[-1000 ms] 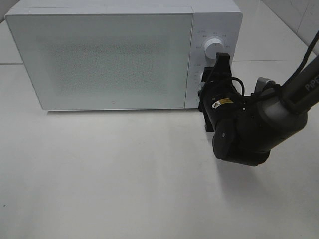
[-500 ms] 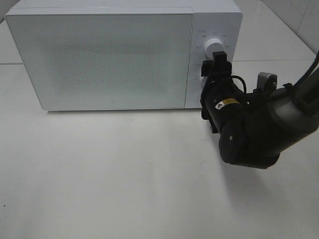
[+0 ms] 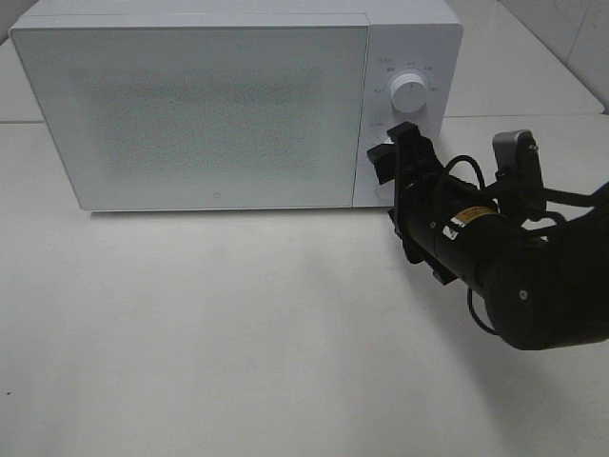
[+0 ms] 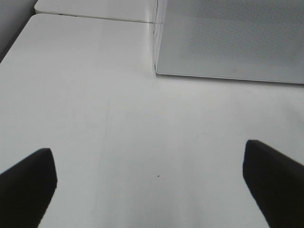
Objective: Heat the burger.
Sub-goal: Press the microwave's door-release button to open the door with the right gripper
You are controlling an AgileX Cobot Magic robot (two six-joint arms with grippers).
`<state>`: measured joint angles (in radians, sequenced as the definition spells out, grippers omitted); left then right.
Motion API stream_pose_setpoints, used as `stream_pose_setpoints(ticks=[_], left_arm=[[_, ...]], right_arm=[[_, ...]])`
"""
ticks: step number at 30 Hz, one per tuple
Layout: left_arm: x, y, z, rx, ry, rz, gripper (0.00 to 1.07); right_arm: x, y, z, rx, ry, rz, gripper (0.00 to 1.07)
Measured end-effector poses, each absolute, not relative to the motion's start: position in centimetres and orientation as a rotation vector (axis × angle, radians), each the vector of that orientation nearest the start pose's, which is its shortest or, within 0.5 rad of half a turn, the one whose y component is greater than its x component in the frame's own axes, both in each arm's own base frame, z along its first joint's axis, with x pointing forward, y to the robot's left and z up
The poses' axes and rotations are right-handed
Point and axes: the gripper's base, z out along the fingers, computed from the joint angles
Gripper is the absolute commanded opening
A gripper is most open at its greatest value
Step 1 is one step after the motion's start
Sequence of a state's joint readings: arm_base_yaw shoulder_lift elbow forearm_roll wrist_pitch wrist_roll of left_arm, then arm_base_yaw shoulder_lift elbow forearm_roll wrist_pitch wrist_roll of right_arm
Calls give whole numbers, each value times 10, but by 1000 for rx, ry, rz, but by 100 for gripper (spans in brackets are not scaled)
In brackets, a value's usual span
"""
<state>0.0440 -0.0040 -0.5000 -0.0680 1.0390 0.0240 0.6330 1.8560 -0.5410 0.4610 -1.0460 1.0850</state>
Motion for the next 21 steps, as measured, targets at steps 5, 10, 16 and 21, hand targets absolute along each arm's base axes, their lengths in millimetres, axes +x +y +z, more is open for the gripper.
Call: stream_pose_setpoints(ticks=[5, 10, 16, 21], left_arm=[[-4, -6, 279, -18, 2017, -38, 100], [-4, -6, 279, -18, 2017, -38, 100], [-4, -6, 279, -18, 2017, -38, 100], [-4, -6, 279, -18, 2017, -38, 100]], right_arm=[[248, 153, 160, 565, 1943, 829, 75], [244, 147, 176, 321, 2083, 671, 75], [247, 123, 207, 16, 2249, 483, 75], [244, 112, 221, -119, 2338, 437, 75]])
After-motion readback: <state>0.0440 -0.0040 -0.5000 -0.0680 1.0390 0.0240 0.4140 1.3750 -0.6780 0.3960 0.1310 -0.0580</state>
